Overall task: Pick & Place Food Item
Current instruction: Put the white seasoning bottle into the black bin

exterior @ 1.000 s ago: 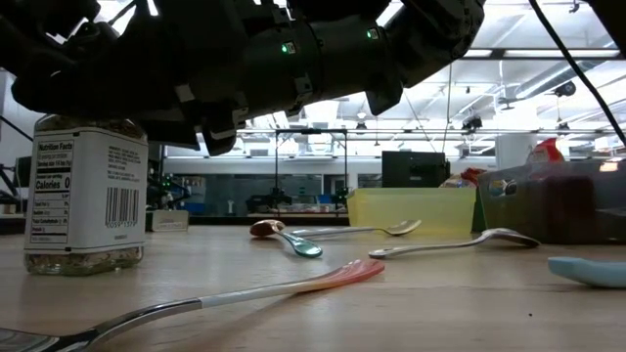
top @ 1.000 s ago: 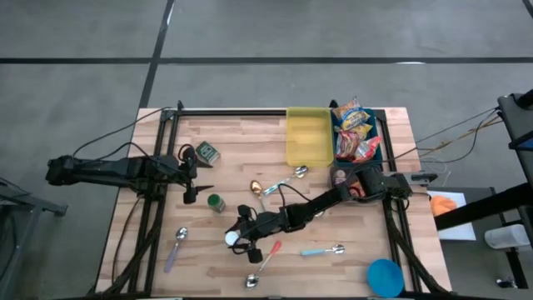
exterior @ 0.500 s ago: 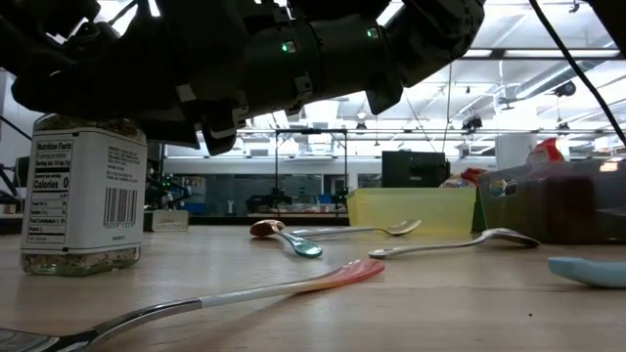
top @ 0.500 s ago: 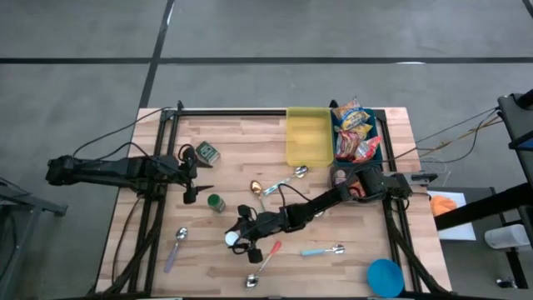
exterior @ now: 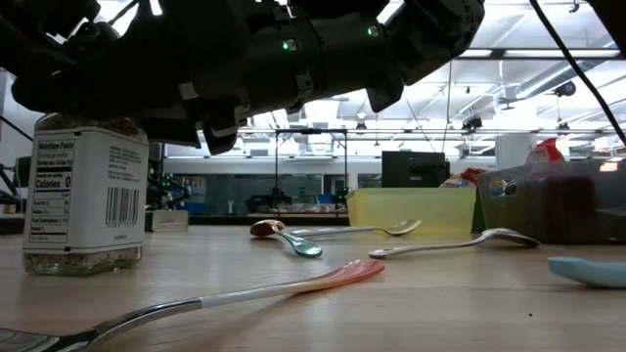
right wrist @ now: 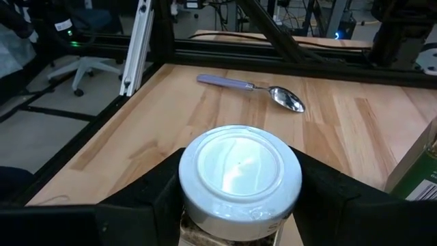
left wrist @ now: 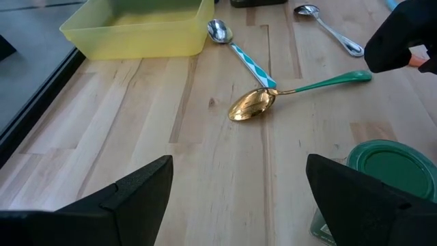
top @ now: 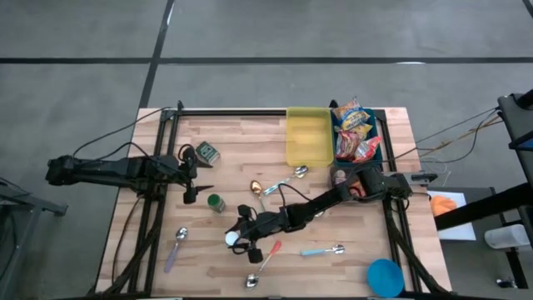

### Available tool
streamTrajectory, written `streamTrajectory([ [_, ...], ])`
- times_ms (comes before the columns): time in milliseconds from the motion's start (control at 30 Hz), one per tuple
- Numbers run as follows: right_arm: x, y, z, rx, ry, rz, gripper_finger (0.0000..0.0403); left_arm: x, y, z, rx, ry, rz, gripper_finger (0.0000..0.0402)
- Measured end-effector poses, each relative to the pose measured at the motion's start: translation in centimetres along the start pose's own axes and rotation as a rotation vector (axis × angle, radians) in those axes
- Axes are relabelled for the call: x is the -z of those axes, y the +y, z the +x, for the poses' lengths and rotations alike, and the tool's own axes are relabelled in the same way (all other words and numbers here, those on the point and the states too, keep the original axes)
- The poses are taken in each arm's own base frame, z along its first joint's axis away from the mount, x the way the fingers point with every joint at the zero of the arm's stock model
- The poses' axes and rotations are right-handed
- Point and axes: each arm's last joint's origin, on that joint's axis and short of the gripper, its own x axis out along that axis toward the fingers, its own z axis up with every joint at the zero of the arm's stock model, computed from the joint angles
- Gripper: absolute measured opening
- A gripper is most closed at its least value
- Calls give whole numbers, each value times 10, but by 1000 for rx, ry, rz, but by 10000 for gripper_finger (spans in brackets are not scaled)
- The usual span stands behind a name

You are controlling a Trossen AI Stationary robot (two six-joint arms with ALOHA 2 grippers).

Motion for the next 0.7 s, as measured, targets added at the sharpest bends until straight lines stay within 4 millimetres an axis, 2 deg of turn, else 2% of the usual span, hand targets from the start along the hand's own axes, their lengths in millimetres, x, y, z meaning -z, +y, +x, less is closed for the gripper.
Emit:
streamTrajectory([
  [367,-26,2,-15,9,28,-3,201,0,0,0,0,0,0,340],
  [700,-60,1,-45,153,77,-7,201,0,0,0,0,2,0,340],
])
